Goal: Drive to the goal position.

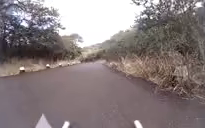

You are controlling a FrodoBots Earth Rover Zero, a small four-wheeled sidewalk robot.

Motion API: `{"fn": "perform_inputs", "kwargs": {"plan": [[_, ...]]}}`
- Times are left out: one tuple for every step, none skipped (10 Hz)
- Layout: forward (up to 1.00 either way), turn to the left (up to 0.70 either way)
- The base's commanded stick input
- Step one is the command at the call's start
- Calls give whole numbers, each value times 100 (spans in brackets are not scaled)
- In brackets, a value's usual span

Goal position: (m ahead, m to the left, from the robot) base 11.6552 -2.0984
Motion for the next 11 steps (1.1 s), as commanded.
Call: {"fn": "perform_inputs", "kwargs": {"plan": [[50, 0], [50, 0], [50, 0], [50, 0], [50, 0], [50, 0], [50, 0], [50, 0], [50, 0], [50, 0], [50, 0]]}}
